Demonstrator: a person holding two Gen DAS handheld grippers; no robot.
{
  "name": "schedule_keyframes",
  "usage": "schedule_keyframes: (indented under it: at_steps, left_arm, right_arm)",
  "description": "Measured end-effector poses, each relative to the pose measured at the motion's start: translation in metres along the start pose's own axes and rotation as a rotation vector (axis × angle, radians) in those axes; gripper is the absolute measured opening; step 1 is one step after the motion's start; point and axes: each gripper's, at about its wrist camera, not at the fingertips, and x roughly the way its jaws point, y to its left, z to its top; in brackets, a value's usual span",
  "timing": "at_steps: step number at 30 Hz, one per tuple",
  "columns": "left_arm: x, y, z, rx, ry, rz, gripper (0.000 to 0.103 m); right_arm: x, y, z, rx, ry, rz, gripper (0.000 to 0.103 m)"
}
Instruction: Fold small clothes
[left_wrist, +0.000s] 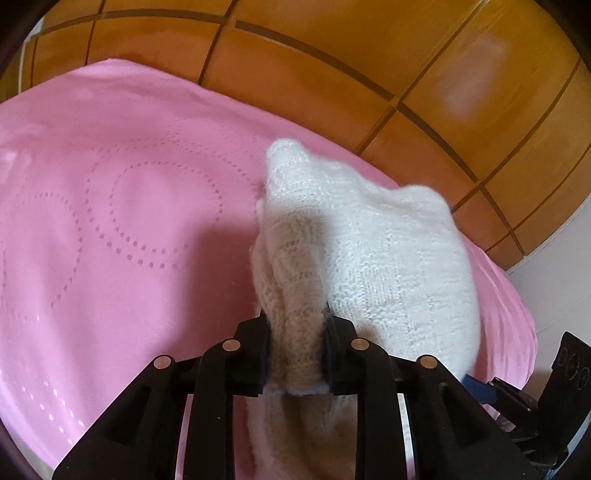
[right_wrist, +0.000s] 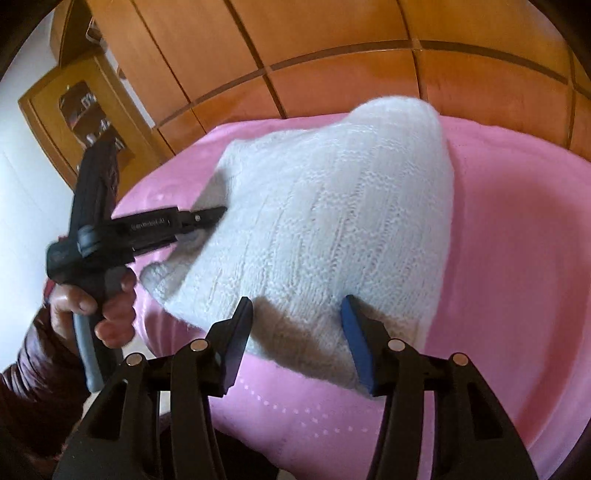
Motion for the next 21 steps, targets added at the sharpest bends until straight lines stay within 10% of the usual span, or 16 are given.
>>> schedule_keyframes:
  at_steps: [9,21]
  left_arm:
    - [-0.033,-0.011,0.000,0.048,-0.074,0.099,0.034]
    - [-0.006,-0.010,-0.026,0.053,-0.029,0.207,0.049]
  right_arm:
    - [-0.029,-0.019,0.049,0.051,-0.103,-0.061,0.062]
    - [0.075,-0.026,0.099,-0.015,-0.048,-0.256,0.073]
